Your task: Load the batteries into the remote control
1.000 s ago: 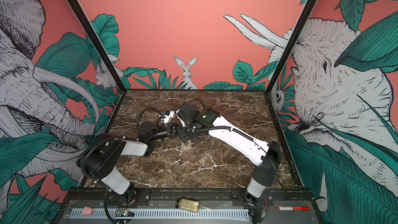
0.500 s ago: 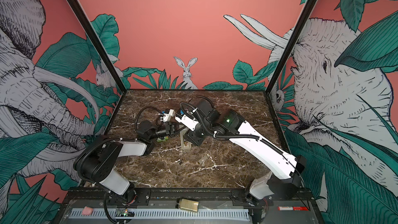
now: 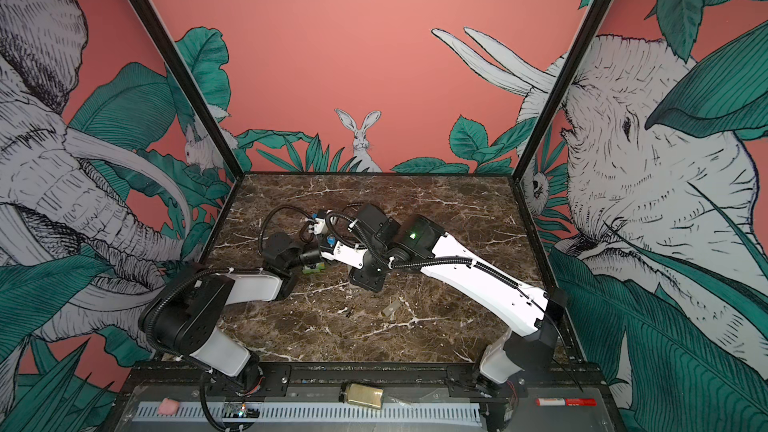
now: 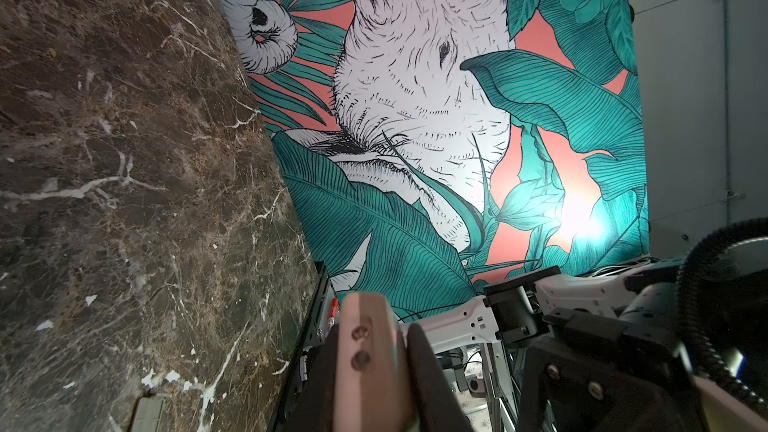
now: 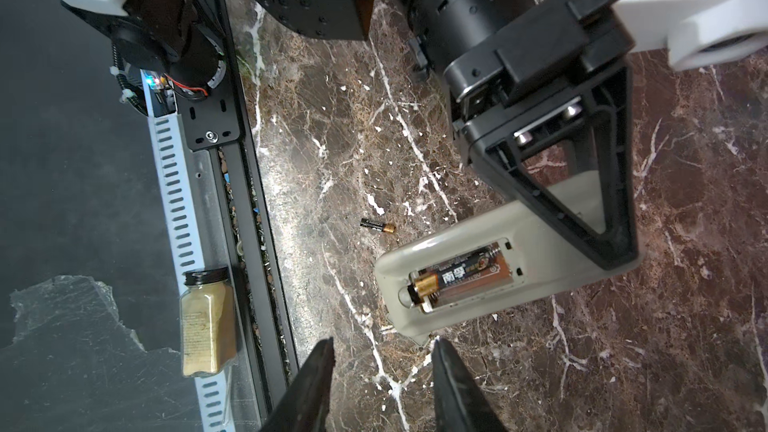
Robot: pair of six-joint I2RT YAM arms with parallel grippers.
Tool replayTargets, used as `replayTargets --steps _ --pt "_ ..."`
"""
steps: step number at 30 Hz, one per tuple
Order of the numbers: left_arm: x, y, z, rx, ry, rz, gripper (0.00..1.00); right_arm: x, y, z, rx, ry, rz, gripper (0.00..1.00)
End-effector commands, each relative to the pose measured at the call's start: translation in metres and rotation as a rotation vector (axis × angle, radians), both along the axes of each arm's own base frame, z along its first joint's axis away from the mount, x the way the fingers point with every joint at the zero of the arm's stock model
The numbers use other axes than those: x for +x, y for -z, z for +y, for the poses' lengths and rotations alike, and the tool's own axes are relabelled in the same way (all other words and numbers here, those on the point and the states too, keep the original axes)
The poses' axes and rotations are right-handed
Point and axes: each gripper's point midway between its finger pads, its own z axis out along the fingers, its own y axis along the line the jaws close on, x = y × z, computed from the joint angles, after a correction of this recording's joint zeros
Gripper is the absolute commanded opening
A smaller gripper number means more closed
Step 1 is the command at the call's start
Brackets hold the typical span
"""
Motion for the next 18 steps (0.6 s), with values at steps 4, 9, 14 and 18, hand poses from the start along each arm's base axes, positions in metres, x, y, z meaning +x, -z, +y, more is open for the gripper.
replayTargets --steps 4,9,14,18 --pt "-0.009 -0.016 0.0 -0.032 0.029 -0.042 0.0 0.007 0.011 0.001 -0.018 -0.027 -0.071 0.36" --pt "-0.01 -0.012 0.0 -0.027 0.034 -0.034 0.0 0.012 0.017 0.006 -0.028 -0.032 -0.087 0.34" --pt "-0.01 -0.009 0.0 -0.023 0.032 -0.026 0.0 0.015 0.023 0.01 -0.032 -0.03 -0.085 0.32" --pt "-0.01 -0.009 0.0 -0.024 0.034 -0.025 0.0 0.016 0.023 0.014 -0.027 -0.035 -0.085 0.32"
